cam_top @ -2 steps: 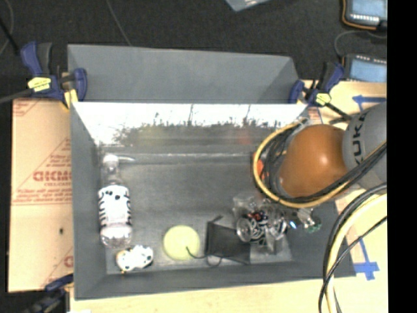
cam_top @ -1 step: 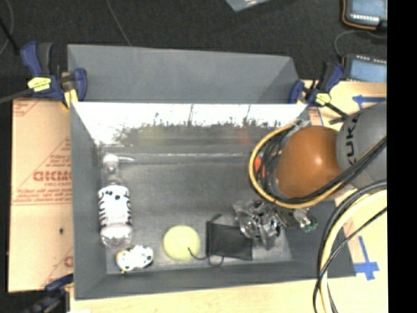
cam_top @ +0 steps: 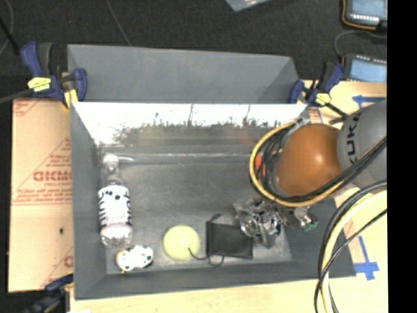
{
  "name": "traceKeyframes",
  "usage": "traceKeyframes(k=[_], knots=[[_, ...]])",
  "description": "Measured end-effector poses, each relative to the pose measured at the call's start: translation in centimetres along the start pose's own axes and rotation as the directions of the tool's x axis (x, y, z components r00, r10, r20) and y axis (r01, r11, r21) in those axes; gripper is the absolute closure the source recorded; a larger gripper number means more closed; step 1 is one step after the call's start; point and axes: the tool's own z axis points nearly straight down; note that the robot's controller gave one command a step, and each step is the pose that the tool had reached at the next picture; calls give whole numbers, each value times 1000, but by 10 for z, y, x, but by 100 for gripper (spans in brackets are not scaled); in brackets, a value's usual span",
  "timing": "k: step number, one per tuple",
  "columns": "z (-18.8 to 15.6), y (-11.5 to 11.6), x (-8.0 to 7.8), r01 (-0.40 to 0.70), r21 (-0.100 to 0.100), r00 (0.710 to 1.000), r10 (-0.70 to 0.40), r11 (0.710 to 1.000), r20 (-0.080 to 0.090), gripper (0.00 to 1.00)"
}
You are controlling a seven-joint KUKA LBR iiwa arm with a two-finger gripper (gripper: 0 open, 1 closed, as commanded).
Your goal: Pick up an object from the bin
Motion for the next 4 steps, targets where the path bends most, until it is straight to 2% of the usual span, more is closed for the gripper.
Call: traceKeyframes(k=[2, 4], knots=[[-20, 1, 2, -3, -6, 1000, 3, 1000, -7, 100], [-68, 1, 1, -3, -4, 1000, 3, 1000, -5, 100]])
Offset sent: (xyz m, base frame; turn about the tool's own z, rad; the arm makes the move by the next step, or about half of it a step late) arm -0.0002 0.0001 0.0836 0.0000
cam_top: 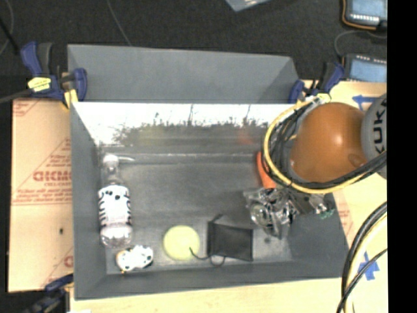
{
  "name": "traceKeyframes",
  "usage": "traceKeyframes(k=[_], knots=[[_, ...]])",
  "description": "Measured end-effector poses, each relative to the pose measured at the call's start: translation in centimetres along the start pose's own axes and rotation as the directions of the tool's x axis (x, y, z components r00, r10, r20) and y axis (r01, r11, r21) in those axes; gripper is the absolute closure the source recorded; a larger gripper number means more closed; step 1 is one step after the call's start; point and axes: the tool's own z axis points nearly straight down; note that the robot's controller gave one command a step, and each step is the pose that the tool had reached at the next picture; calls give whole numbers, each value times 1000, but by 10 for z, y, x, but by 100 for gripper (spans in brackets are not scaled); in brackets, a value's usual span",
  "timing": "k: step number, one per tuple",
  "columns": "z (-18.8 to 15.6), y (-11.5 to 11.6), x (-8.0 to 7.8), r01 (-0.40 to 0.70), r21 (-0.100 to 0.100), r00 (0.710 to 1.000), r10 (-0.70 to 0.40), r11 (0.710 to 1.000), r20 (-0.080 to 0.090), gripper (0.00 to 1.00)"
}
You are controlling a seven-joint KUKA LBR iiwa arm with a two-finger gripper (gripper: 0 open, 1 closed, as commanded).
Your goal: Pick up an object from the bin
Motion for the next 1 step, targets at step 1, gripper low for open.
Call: traceKeyframes(k=[1], knots=[[-21, -1, -1, -2, 3, 1000, 2, 1000, 4, 100]])
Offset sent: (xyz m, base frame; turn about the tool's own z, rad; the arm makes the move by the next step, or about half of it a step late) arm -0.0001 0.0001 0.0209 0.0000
